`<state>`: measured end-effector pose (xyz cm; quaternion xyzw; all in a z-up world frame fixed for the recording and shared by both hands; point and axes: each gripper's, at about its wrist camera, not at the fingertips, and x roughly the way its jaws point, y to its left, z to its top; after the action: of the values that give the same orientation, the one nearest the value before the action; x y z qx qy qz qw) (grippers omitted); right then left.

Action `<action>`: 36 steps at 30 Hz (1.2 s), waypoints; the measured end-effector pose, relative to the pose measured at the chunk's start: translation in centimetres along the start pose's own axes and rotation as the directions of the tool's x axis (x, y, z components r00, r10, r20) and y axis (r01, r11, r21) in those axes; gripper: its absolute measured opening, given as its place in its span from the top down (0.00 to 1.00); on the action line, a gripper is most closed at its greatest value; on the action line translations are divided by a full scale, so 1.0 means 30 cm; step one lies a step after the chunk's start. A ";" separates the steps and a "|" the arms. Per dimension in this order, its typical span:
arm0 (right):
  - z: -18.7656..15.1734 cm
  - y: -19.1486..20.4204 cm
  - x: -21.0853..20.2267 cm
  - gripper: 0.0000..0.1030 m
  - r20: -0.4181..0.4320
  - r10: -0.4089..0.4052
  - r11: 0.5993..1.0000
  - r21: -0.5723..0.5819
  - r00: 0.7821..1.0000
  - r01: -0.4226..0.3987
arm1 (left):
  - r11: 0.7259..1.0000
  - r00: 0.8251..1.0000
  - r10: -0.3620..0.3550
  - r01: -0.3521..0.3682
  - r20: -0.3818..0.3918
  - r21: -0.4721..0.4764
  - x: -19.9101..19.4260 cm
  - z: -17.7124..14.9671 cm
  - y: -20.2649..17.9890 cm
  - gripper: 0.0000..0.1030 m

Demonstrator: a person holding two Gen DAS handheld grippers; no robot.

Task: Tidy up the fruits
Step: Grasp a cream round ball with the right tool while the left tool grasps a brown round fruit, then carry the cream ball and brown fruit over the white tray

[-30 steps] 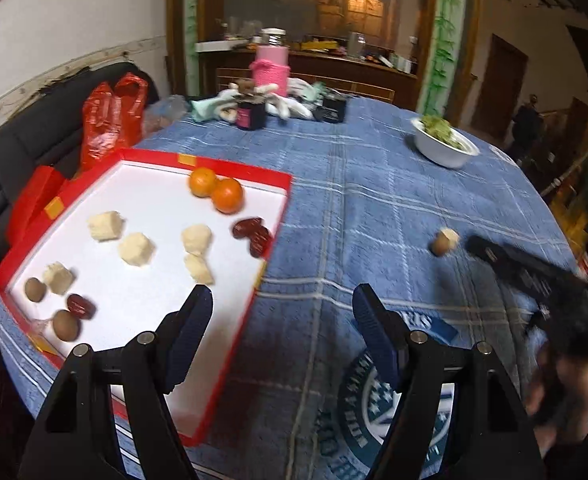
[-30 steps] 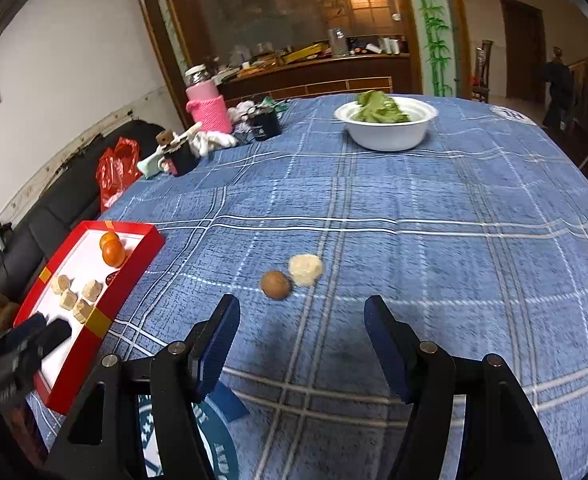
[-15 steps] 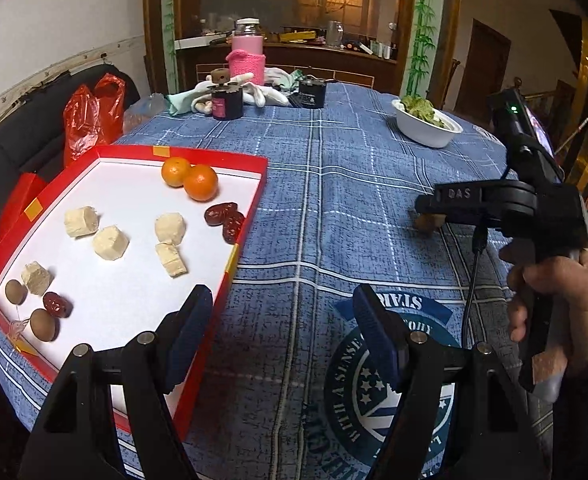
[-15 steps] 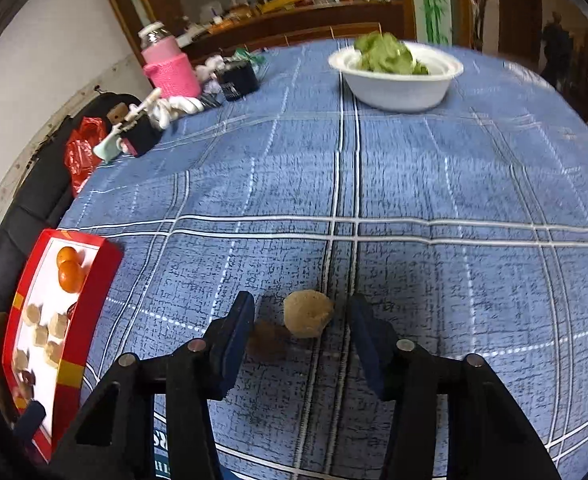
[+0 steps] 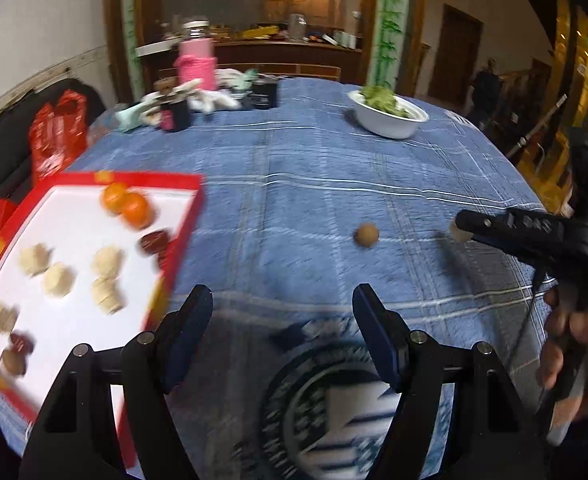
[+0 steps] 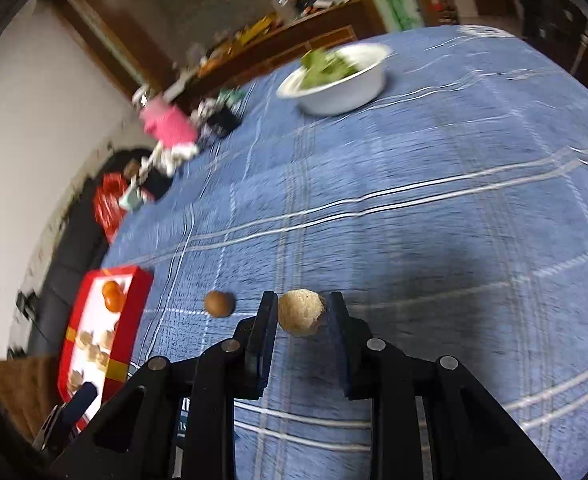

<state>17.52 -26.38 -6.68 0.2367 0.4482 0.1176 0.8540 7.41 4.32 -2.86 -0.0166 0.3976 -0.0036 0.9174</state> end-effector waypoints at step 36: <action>-0.117 0.198 -0.058 0.74 0.065 0.067 0.966 -0.254 0.996 -0.048 | 0.993 0.999 0.019 -0.013 0.049 -0.121 -0.059 0.028 0.073 0.82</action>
<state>13.71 -20.94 -4.14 0.1431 0.3912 0.1898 0.8891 6.79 6.58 -1.05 -0.0688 0.3740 0.0282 0.9245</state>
